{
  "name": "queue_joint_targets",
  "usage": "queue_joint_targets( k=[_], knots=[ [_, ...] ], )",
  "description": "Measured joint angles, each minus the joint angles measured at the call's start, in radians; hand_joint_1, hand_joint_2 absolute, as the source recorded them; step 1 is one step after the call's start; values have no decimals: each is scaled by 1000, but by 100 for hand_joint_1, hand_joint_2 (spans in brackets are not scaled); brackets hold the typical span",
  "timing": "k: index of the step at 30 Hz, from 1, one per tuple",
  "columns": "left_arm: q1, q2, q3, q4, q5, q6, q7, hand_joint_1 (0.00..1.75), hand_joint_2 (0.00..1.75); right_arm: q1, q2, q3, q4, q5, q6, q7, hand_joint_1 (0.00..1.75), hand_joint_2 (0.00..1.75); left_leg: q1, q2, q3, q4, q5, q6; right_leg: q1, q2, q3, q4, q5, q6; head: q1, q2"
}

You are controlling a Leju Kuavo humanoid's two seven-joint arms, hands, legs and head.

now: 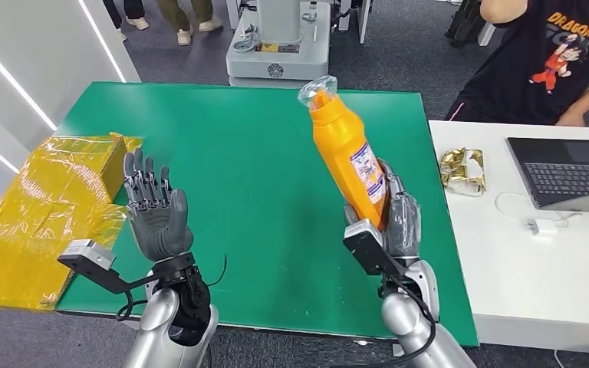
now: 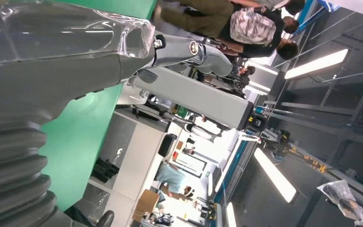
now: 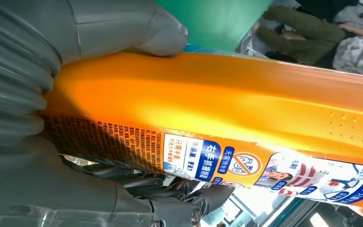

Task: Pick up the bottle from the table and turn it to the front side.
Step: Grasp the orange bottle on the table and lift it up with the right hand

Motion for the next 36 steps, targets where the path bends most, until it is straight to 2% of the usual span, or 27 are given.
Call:
queue_joint_targets(
  k=[5, 12, 17, 21, 24, 32, 36],
  knots=[
    [-2, 0, -2, 9, 15, -11, 2, 0, 175, 38, 12, -10, -39, 0, -22, -14, 175, 175, 0, 0, 0, 0, 0, 0, 0, 0, 0, 0, 0, 0, 0, 0],
    [-16, 0, -12, 34, 120, -152, 44, 0, 175, 89, 30, -13, -107, 17, -15, -35, 175, 175, 0, 0, 0, 0, 0, 0, 0, 0, 0, 0, 0, 0, 0, 0],
    [-31, 0, -19, 48, 152, -205, 66, 0, 175, 99, 33, -13, -127, 21, 11, -43, 175, 175, 0, 0, 0, 0, 0, 0, 0, 0, 0, 0, 0, 0, 0, 0],
    [-49, 1, -27, 78, 221, -339, 114, 0, 175, 101, 33, -10, -136, 29, 86, -68, 175, 175, 0, 0, 0, 0, 0, 0, 0, 0, 0, 0, 0, 0, 0, 0],
    [-63, 3, -29, 110, 231, -399, 124, 0, 175, 103, 33, -4, -146, 16, 164, -85, 175, 175, 0, 0, 0, 0, 0, 0, 0, 0, 0, 0, 0, 0, 0, 0],
    [-86, 10, -34, 163, 225, -440, 130, 0, 175, 107, 31, 29, -167, -20, 441, -111, 175, 175, 0, 0, 0, 0, 0, 0, 0, 0, 0, 0, 0, 0, 0, 0],
    [-89, 12, -34, 174, 222, -441, 131, 0, 175, 106, 29, 45, -167, -14, 502, -116, 175, 175, 0, 0, 0, 0, 0, 0, 0, 0, 0, 0, 0, 0, 0, 0]
  ],
)
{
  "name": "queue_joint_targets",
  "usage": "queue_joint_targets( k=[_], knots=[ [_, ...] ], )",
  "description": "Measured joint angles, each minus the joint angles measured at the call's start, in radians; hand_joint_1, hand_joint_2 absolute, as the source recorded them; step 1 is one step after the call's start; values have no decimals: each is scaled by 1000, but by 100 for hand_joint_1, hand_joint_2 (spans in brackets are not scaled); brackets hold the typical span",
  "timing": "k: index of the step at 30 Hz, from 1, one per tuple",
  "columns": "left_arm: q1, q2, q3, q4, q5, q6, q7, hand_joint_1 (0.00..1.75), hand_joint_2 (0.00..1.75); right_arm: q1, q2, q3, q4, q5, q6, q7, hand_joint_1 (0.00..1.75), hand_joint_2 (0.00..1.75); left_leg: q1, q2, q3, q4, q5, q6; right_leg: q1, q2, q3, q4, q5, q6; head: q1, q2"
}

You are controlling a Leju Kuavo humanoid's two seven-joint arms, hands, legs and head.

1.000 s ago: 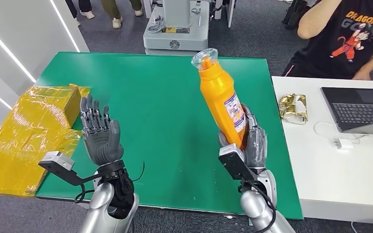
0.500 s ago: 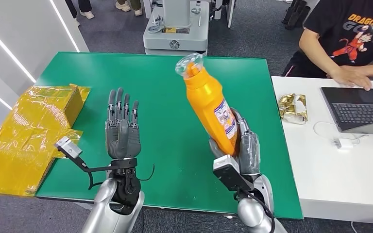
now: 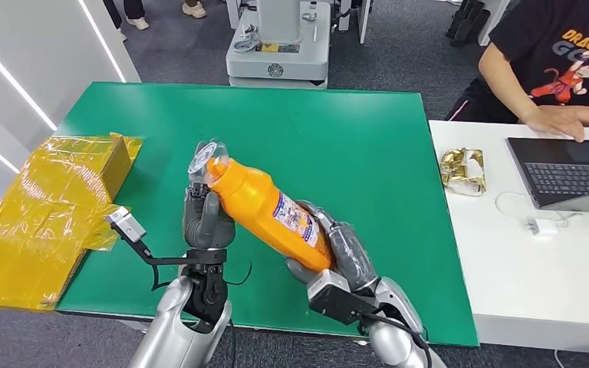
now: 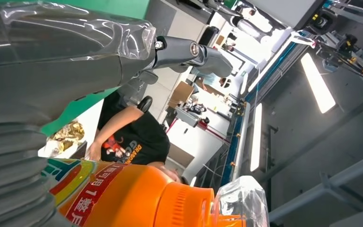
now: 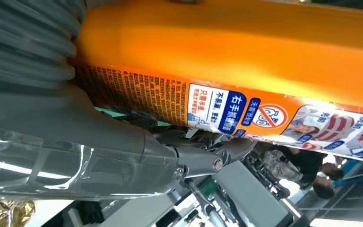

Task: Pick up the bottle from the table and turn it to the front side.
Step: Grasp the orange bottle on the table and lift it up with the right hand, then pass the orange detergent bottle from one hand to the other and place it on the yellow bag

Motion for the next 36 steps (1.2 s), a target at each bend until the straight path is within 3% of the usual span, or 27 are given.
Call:
queue_joint_targets(
  k=[14, 27, 36],
  knots=[
    [-1, 14, 0, 14, -13, 1, 0, 0, 175, -44, -18, 26, 69, 2, 132, 55, 175, 175, 0, 0, 0, 0, 0, 0, 0, 0, 0, 0, 0, 0, 0, 0],
    [0, 22, 0, 14, -27, 25, 0, 0, 175, -75, -24, 37, 138, -16, 34, 103, 175, 175, 0, 0, 0, 0, 0, 0, 0, 0, 0, 0, 0, 0, 0, 0],
    [-1, 23, 0, 14, -33, 28, 0, 0, 175, -78, -24, 39, 154, -19, 28, 102, 175, 175, 0, 0, 0, 0, 0, 0, 0, 0, 0, 0, 0, 0, 0, 0]
  ],
)
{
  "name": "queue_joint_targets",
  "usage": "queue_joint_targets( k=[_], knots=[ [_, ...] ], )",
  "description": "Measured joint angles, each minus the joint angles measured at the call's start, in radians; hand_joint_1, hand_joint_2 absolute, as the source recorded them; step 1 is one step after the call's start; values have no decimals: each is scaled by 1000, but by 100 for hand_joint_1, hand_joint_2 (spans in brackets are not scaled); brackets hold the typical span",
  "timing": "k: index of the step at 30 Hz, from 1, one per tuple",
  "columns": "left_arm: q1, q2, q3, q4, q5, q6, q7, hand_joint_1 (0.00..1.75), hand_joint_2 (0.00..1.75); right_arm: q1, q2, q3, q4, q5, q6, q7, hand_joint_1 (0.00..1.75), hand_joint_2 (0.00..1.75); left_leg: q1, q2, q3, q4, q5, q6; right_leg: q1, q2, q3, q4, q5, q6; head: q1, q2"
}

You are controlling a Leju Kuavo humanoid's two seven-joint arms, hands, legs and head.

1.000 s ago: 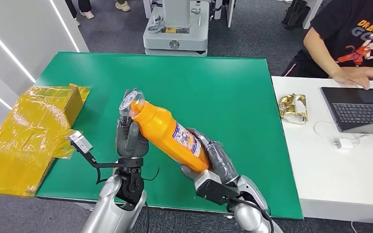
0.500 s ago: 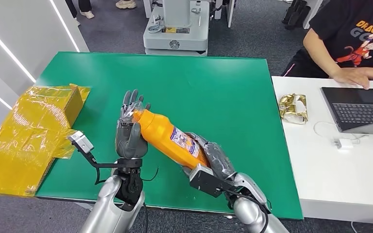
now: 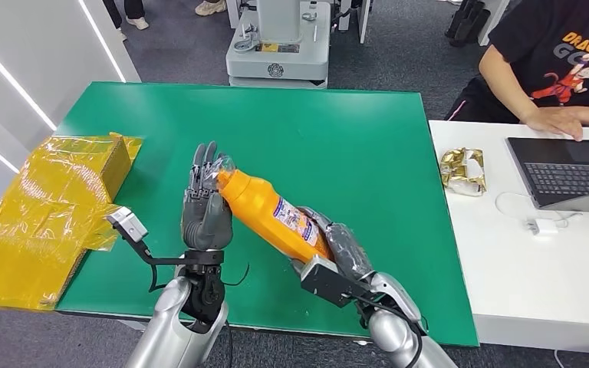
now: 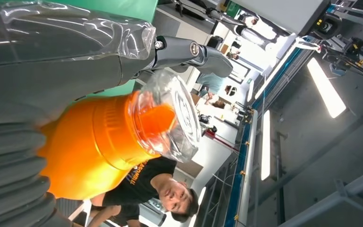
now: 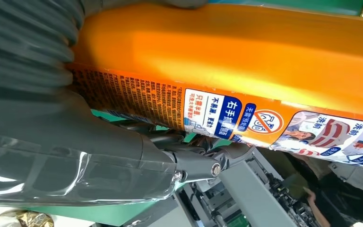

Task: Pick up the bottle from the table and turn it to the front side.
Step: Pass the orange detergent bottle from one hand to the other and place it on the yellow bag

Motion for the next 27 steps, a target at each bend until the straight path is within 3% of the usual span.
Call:
queue_joint_targets(
  k=[10, 18, 27],
  knots=[
    [-17, 15, -18, 18, -66, 13, 18, 0, 175, -9, 0, 12, 14, -9, 17, -42, 175, 175, 0, 0, 0, 0, 0, 0, 0, 0, 0, 0, 0, 0, 0, 0],
    [-18, 16, -24, 38, -65, -36, 22, 0, 175, -10, 0, 30, 10, 2, 59, -81, 175, 175, 0, 0, 0, 0, 0, 0, 0, 0, 0, 0, 0, 0, 0, 0],
    [-12, 16, -21, 46, -60, -38, 30, 0, 175, -35, 0, 50, 26, 63, 90, -17, 175, 175, 0, 0, 0, 0, 0, 0, 0, 0, 0, 0, 0, 0, 0, 0]
  ],
)
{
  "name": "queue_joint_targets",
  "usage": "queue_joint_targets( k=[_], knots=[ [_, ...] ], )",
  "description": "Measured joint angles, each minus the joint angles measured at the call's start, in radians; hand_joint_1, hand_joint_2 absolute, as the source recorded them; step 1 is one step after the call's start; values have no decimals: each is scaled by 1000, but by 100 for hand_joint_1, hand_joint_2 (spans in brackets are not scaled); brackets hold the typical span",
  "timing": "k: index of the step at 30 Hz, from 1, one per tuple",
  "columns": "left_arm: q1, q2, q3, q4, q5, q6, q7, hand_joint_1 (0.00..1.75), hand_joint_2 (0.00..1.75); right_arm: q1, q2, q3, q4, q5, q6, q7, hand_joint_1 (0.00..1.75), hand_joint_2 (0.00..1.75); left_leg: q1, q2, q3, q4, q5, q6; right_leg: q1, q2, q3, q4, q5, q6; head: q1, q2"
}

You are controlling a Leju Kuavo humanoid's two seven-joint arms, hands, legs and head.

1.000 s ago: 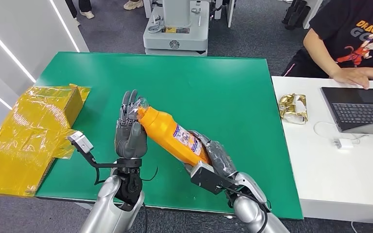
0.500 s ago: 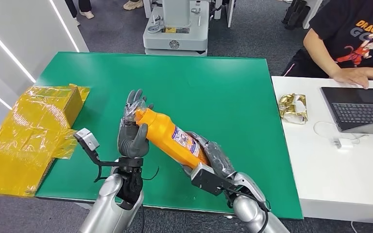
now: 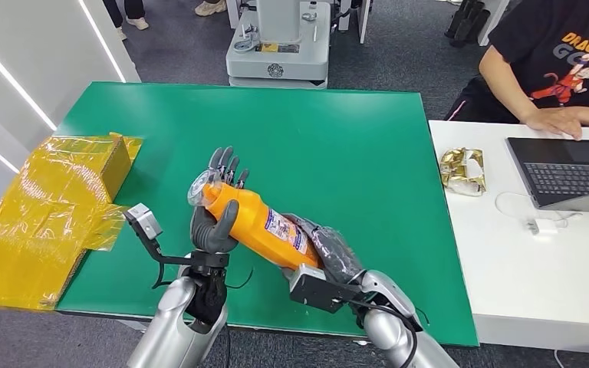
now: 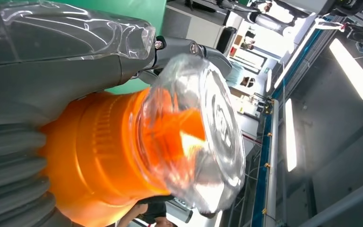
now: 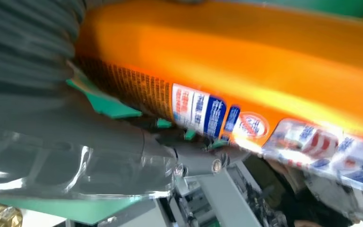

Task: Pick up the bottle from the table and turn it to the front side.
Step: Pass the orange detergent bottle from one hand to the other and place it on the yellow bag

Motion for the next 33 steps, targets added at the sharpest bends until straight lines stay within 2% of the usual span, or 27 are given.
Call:
queue_joint_targets(
  k=[3, 7, 27, 28, 29, 31, 32, 33],
  knots=[
    [4, 0, 0, 0, 0, 0, 1, 2, 175, -6, 0, 6, 10, 8, -1, 12, 175, 175, 0, 0, 0, 0, 0, 0, 0, 0, 0, 0, 0, 0, 0, 0],
    [5, -1, 1, 3, -6, -1, 7, 175, 175, -8, 0, 9, 18, 16, -2, 19, 175, 175, 0, 0, 0, 0, 0, 0, 0, 0, 0, 0, 0, 0, 0, 0],
    [5, -1, 6, 7, -24, -25, 19, 175, 175, -3, 0, 9, 19, 39, -6, 27, 174, 175, 0, 0, 0, 0, 0, 0, 0, 0, 0, 0, 0, 0, 0, 0],
    [5, -1, 6, 7, -24, -26, 19, 175, 175, -3, 0, 9, 19, 39, -6, 27, 153, 175, 0, 0, 0, 0, 0, 0, 0, 0, 0, 0, 0, 0, 0, 0],
    [5, -1, 7, 7, -24, -26, 19, 175, 175, -3, 0, 9, 19, 40, -7, 27, 115, 175, 0, 0, 0, 0, 0, 0, 0, 0, 0, 0, 0, 0, 0, 0],
    [5, -1, 8, 8, -25, -28, 19, 175, 175, -2, 0, 9, 18, 41, -16, 27, 28, 175, 0, 0, 0, 0, 0, 0, 0, 0, 0, 0, 0, 0, 0, 0],
    [5, -1, 9, 8, -25, -29, 19, 175, 175, 0, 0, 8, 16, 40, -25, 28, 6, 175, 0, 0, 0, 0, 0, 0, 0, 0, 0, 0, 0, 0, 0, 0],
    [5, -2, 9, 8, -26, -30, 19, 175, 175, 3, 0, 7, 13, 39, -36, 27, 0, 175, 0, 0, 0, 0, 0, 0, 0, 0, 0, 0, 0, 0, 0, 0]
  ],
)
